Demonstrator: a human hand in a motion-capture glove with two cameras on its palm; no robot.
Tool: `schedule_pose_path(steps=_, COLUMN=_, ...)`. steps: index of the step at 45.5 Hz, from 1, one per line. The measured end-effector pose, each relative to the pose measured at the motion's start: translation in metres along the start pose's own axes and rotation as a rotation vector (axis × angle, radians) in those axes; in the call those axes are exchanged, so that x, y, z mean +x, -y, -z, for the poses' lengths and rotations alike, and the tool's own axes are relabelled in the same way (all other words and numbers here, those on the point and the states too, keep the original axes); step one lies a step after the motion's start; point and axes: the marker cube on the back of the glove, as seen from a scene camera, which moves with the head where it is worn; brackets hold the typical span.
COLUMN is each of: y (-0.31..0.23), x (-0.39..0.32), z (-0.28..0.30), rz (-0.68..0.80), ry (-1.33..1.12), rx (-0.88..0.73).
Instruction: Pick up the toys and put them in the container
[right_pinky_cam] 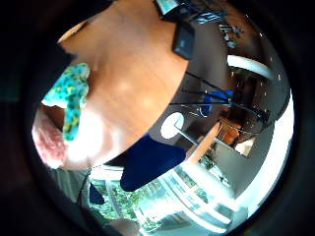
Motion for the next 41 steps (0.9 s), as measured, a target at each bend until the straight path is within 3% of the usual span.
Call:
schedule_pose_path(steps=9, y=0.018, x=-0.008, z=-0.071, rz=0.193, ry=-0.233, rx=-0.120)
schedule_pose_path(steps=22, y=0.037, x=-0.012, z=-0.081, rz=0.150, ry=-0.002, rx=-0.007)
schedule_pose_path(steps=29, y=0.040, x=-0.030, z=-0.085, rz=0.209, ry=0.035, rx=-0.089)
schedule_pose_path(steps=33, y=0.043, x=-0.029, z=-0.072, rz=0.128, ry=0.044, rx=-0.063)
schedule_pose_path(steps=38, y=0.040, x=-0.011, z=-0.011, rz=-0.080, ry=0.060, rx=0.116)
schedule_pose_path(steps=41, y=0.024, x=-0.016, z=0.015, rz=0.006, ry=0.014, rx=0.146)
